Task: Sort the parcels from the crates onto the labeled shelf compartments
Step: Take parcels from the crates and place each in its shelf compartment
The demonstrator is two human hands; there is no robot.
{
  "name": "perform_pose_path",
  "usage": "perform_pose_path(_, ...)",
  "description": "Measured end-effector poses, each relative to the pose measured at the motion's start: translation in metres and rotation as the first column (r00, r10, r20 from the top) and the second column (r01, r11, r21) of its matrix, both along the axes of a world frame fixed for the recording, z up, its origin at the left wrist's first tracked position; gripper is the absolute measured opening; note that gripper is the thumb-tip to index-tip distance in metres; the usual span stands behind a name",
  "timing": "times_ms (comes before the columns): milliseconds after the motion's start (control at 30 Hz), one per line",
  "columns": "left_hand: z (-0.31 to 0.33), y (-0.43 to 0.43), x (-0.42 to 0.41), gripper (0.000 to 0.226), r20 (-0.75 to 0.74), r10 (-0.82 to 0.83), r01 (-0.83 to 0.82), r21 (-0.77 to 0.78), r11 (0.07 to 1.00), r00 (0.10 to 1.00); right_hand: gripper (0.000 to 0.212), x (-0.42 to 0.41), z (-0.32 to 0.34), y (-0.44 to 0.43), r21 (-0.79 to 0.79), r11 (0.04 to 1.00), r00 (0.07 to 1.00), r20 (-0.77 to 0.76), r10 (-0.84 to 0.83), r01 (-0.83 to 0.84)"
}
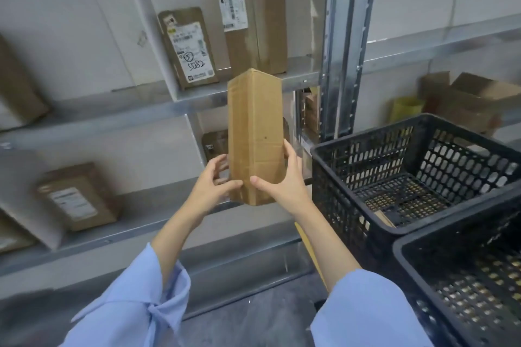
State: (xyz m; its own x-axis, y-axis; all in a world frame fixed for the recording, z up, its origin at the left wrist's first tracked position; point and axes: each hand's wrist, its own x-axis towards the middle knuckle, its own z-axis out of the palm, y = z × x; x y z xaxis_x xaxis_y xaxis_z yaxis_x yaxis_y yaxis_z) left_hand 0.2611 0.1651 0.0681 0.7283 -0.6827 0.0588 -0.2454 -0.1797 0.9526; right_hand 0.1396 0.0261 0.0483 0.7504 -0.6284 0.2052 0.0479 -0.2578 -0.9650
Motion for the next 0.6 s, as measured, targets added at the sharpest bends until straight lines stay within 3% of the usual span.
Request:
perform_pose_path(133,-0.003,0.025,0.000,0.048,-0.047,0.023,-0.025,-0.036,0.999,0.999,0.111,0.009,-0.002,0.024,0.065,0.997,0.997,0.058,0.042,-0.045)
perform_pose_path(367,-0.002,0.083,0.015,0.055,-0.040,0.098,-0.103,-0.116,0.988,0.994,0.081,0.032,0.001,0.069,0.033,0.989,0.987,0.086,0.138,-0.141)
perform_pose_path(600,0.001,0.151,0.018,0.059,-0.056,0.089,-0.096,-0.131,0.987,0.994,0.053,0.060,0.004,0.126,0.115,0.959,0.963,0.108,0.248,-0.260)
